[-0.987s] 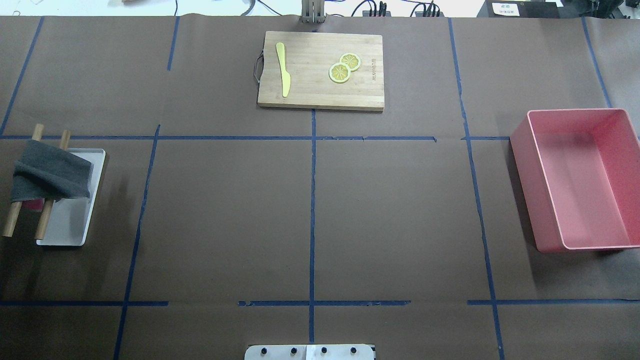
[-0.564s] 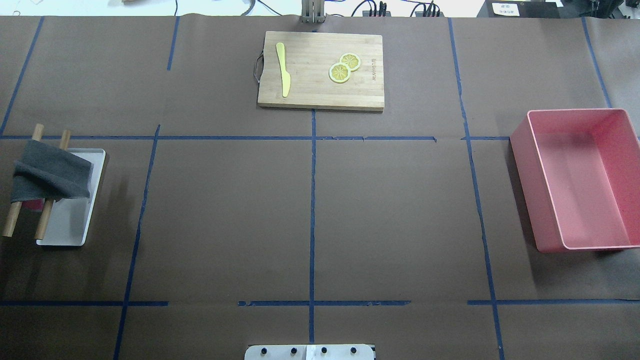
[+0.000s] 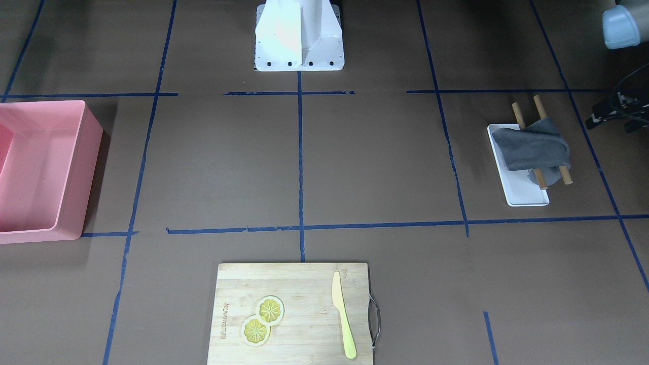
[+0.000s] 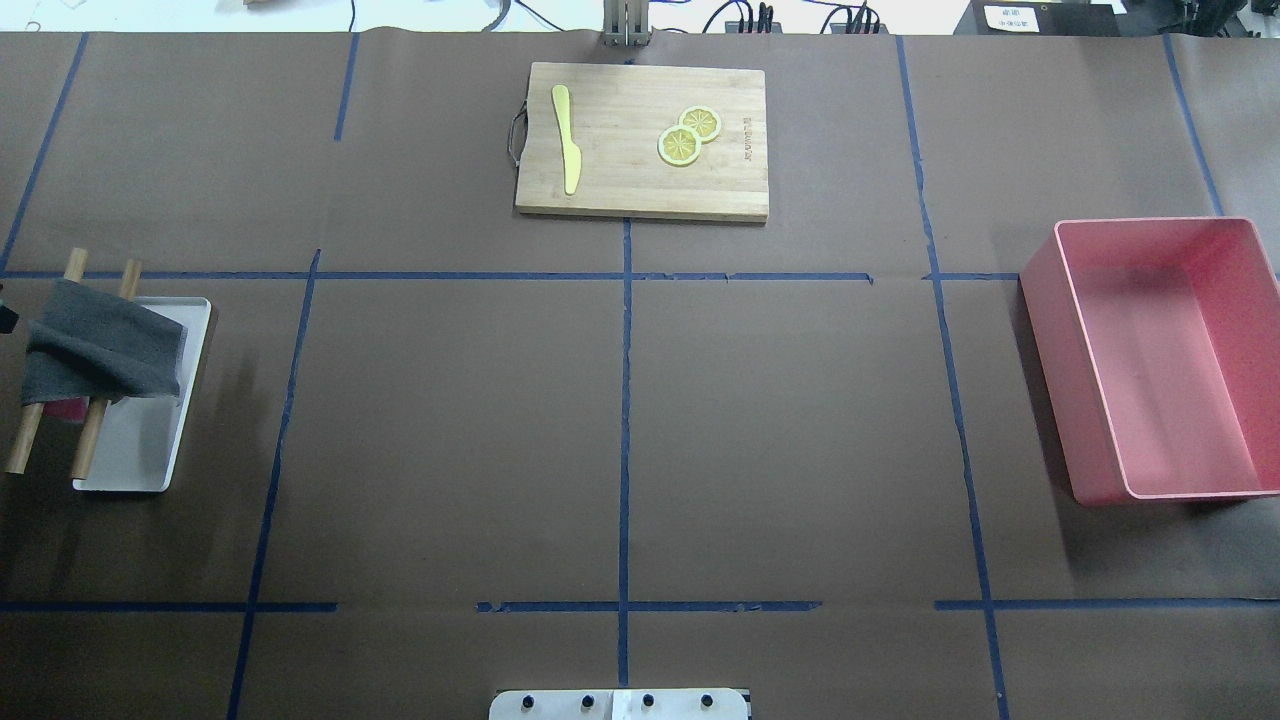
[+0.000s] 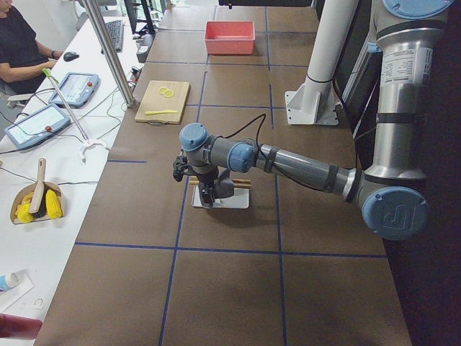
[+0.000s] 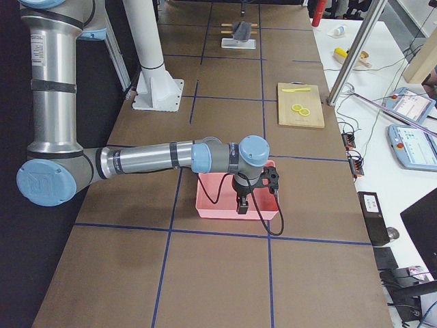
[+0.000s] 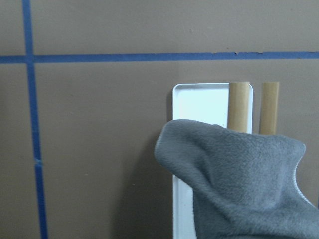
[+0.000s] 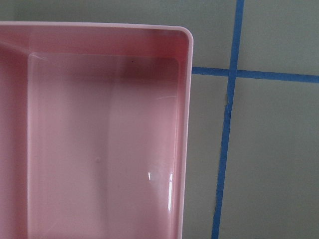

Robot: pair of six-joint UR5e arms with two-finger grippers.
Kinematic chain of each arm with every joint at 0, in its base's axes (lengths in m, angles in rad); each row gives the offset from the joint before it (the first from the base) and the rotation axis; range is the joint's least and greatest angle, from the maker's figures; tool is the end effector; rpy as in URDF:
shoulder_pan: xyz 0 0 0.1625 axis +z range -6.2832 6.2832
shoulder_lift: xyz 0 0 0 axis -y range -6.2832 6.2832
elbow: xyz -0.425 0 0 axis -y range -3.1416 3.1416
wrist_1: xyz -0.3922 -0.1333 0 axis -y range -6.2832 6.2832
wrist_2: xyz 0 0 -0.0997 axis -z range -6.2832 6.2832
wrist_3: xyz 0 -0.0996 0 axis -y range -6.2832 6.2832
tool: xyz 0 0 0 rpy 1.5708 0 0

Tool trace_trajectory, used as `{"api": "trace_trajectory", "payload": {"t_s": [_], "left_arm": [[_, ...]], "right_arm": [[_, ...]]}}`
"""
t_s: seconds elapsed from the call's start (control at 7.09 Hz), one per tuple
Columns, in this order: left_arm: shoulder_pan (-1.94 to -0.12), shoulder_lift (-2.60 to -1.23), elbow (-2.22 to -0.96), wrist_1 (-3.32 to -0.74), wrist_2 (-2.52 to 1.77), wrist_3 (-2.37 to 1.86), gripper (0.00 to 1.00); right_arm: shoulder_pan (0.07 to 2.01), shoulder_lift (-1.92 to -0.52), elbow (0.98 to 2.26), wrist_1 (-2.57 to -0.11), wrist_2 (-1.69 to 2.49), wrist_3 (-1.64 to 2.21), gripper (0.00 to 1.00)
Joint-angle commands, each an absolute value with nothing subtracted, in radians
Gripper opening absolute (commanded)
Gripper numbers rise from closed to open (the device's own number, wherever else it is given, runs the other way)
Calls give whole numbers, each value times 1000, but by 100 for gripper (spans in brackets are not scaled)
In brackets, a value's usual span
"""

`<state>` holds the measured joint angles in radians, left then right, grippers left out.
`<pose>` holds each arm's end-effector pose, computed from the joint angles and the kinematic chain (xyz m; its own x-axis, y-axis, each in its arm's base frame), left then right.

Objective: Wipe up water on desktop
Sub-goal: 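Grasp the grey cloth on the metal tray with the left gripper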

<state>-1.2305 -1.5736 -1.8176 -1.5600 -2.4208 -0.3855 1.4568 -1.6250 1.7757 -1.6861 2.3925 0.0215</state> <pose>0.1096 -0.4849 0.5309 0.6435 0.0149 -0.7653 -0.0889 0.9945 -0.0553 0.0069 -0.4706 0.5922 0.6759 -0.0818 0.7324 0.0992 0.9949 0.0196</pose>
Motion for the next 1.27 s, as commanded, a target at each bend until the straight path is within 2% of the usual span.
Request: {"api": "trace_trajectory", "payload": {"t_s": [0.0, 0.14, 0.28, 0.42, 0.56, 0.71, 0.85, 1.13], "left_arm": [[-1190, -1620, -1781, -1575, -2422, -439, 96], [-1187, -1620, -1766, -1597, -2422, -439, 93], [-1187, -1618, -1750, -1627, -2422, -439, 83], [-1187, -1618, -1746, -1631, -2422, -440, 62], [-1187, -1620, -1750, -1632, -2422, -443, 29], [-1187, -1621, -1759, -1632, -2424, -443, 7], [-1187, -1621, -1767, -1632, -2424, -443, 0], [-1187, -1637, -1798, -1631, -2434, -477, 0]], "right_arm": [[1454, -1623, 1776, -1686, 2393, 21, 100], [1454, -1623, 1778, -1686, 2393, 21, 100], [1454, -1624, 1778, -1686, 2393, 21, 100], [1454, -1624, 1776, -1687, 2395, 21, 100], [1454, -1624, 1776, -1687, 2395, 21, 100], [1454, -1624, 1776, -1687, 2395, 21, 100], [1454, -1624, 1775, -1687, 2395, 21, 100], [1453, -1624, 1775, -1687, 2395, 21, 100]]}}
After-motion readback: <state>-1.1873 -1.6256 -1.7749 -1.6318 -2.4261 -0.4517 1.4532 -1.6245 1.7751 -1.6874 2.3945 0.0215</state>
